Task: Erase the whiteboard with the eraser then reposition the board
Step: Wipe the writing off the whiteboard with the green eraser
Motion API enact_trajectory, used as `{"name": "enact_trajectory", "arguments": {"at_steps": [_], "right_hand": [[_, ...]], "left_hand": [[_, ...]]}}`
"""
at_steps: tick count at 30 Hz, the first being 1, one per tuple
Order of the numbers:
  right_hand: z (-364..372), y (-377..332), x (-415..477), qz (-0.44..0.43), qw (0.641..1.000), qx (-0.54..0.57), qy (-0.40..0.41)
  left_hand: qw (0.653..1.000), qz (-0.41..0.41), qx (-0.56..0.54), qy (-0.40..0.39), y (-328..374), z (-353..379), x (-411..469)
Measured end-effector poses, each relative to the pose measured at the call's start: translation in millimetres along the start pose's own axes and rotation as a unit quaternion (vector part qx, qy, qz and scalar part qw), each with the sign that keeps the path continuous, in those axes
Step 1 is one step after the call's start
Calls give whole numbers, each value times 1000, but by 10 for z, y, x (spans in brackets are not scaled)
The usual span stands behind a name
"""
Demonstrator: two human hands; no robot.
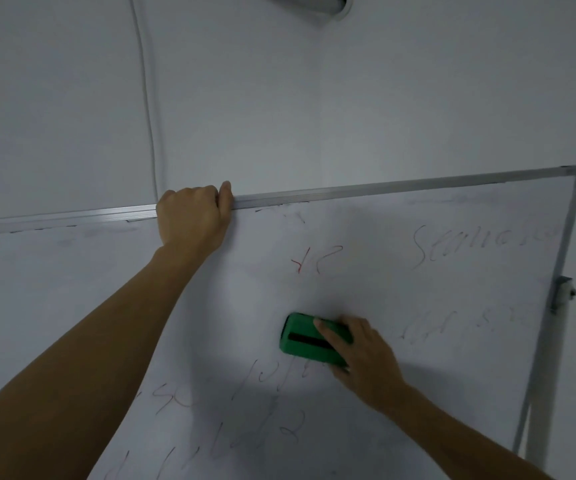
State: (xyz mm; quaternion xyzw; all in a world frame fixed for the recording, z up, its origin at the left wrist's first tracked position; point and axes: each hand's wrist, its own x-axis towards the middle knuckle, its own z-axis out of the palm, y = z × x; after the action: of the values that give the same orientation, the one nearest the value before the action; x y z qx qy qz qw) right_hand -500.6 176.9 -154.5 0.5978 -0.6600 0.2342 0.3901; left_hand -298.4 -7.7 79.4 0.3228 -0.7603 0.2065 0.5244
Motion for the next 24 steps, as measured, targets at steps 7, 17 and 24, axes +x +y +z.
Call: {"name": "enact_trajectory", "arguments": {"at_steps": [7, 17, 24], "right_hand": [[-501, 669, 670, 320, 924, 102, 182], [-29, 187, 198, -26, 998, -33, 56], [-445, 423, 763, 431, 869, 163, 183]], "left_hand": [[1000, 2, 2, 13, 52, 27, 6], [999, 5, 0, 32, -35, 34, -13], [999, 17, 0, 32, -17, 85, 11]]}}
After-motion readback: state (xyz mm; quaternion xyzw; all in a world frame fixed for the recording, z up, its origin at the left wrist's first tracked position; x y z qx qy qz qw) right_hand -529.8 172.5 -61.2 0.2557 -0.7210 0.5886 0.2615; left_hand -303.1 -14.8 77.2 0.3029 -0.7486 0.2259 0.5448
